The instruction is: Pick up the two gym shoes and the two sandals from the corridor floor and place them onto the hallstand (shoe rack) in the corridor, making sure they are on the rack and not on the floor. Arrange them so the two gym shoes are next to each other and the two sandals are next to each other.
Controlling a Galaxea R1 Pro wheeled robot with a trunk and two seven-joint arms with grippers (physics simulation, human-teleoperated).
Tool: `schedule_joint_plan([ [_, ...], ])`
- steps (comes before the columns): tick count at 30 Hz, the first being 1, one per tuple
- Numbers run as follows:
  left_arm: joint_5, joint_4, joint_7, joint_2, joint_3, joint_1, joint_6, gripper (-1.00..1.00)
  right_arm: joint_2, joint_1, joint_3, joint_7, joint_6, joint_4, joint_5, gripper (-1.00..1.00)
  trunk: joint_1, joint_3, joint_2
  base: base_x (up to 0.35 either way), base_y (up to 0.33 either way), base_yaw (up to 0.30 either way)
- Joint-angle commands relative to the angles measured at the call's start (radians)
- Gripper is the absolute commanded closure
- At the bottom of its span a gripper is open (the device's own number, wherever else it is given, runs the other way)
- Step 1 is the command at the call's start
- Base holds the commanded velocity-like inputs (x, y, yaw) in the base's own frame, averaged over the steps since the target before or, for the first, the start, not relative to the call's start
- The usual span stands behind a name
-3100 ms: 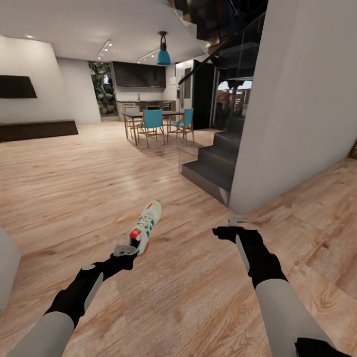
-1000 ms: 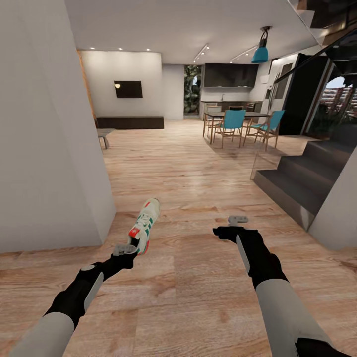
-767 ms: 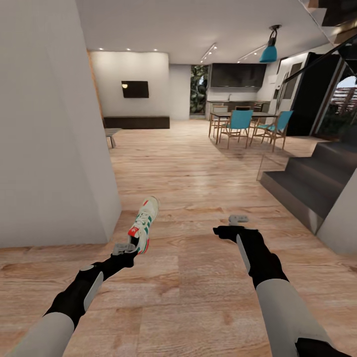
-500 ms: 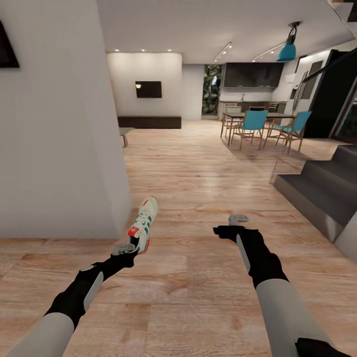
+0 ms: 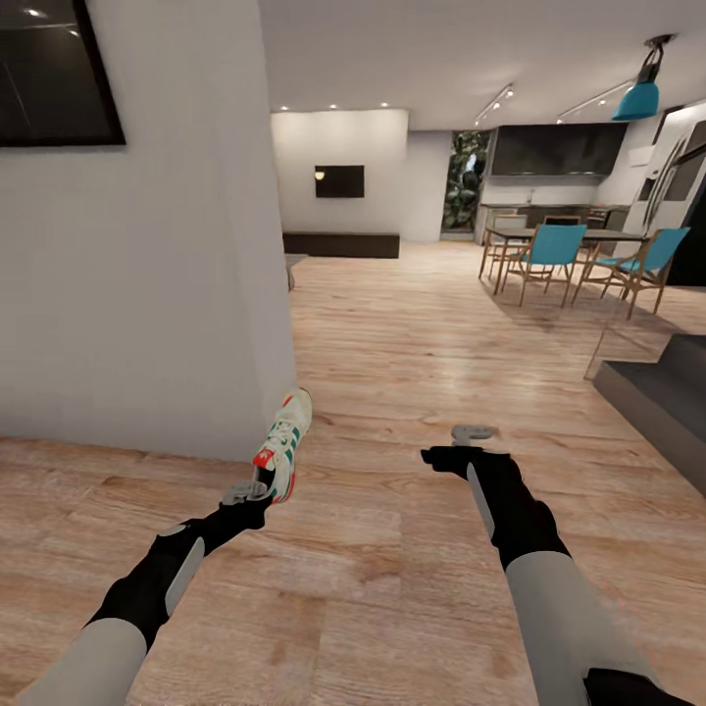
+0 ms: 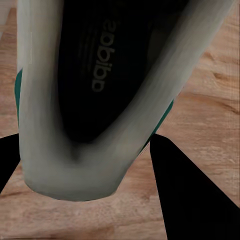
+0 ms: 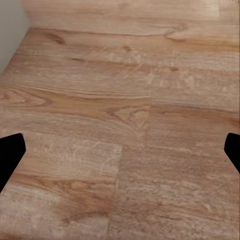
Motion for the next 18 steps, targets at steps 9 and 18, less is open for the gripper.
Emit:
schedule_joint_plan([
  [9,0.011,-0.001,-0.004,0.0,0.001,-0.001,0.009,1.0,0.001,0.0,-0.004,0.009,0.005,-0.002,0.011,-1.0,0.0,0.009,0.0,0.007,-0.002,0.239],
  [18,0.012,-0.001,-0.004,0.0,0.001,-0.001,0.009,1.0,0.001,0.0,-0.004,0.009,0.004,-0.002,0.011,-1.0,0.0,0.019,0.0,0.162,-0.124,0.238],
])
